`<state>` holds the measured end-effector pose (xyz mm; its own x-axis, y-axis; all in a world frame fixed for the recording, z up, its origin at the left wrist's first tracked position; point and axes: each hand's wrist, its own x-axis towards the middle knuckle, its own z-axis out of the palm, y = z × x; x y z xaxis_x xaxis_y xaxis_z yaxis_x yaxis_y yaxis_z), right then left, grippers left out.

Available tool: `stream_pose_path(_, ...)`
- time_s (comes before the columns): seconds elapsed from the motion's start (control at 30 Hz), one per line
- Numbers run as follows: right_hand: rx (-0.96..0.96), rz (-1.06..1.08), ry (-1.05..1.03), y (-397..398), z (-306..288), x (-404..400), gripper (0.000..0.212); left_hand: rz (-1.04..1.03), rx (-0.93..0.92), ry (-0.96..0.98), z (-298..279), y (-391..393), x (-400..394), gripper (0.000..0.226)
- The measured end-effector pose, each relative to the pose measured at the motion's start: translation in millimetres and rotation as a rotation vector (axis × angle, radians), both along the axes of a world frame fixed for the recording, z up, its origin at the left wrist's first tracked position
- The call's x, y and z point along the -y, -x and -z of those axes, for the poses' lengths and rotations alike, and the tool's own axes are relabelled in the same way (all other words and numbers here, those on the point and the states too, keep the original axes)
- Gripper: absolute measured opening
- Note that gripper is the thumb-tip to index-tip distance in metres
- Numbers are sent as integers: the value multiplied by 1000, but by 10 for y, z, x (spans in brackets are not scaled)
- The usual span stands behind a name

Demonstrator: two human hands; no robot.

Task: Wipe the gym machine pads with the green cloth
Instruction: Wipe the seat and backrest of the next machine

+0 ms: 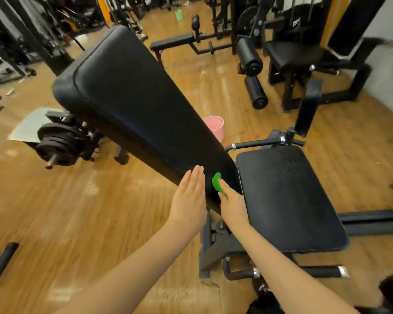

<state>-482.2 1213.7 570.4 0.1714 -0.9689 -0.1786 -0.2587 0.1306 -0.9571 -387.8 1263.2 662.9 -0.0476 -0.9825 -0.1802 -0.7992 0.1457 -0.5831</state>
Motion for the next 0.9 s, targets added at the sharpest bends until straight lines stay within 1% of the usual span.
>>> stream_pose_path(0.1,-43,-26,38,20,-167,-104,42,-5,-61,38,-69,-80,-123,69)
stream_pose_path(0.17,-23,8,94,10,-359,-128,41,-2,-95,119,-225,-156,-195,71)
stream_pose_path(0.2,3,48,141,-12,-492,-116,40,21,-138,219,-345,-215,-208,74)
stream_pose_path(0.27,86,139,261,-81,-845,-49,39,154,-242,521,-653,-352,-196,83)
stream_pose_path(0.33,185,180,394,-198,-1242,23,40,233,-265,710,-997,-478,-153,90)
stream_pose_path(0.37,214,168,466,-273,-1405,32,42,234,-248,757,-1157,-532,-128,93)
stream_pose_path(0.43,226,71,576,-459,-1585,-23,45,180,-218,746,-1401,-633,-83,98)
stream_pose_path(0.47,223,-6,590,-559,-1556,-80,47,138,-203,719,-1467,-684,-60,99)
stream_pose_path(0.53,215,-99,534,-697,-1305,-219,50,85,-153,659,-1512,-786,-27,100)
stream_pose_path(0.6,157,-24,466,-681,-982,-271,52,107,-50,610,-1484,-856,-3,101)
stream_pose_path(0.63,91,24,436,-629,-875,-273,53,122,-31,598,-1469,-880,2,101)
stream_pose_path(0.7,-33,60,405,-519,-800,-243,53,140,-80,607,-1487,-921,-6,102)
stream_pose_path(0.73,-46,64,397,-491,-836,-224,50,152,-135,640,-1529,-946,-20,104)
stream_pose_path(0.8,5,81,448,-505,-1074,-200,45,140,-234,735,-1646,-1030,-32,114)
stream_pose_path(0.83,34,96,499,-539,-1253,-190,44,126,-279,748,-1706,-1081,-33,118)
stream_pose_path(0.9,89,124,619,-656,-1641,-167,45,125,-375,694,-1774,-1177,-27,122)
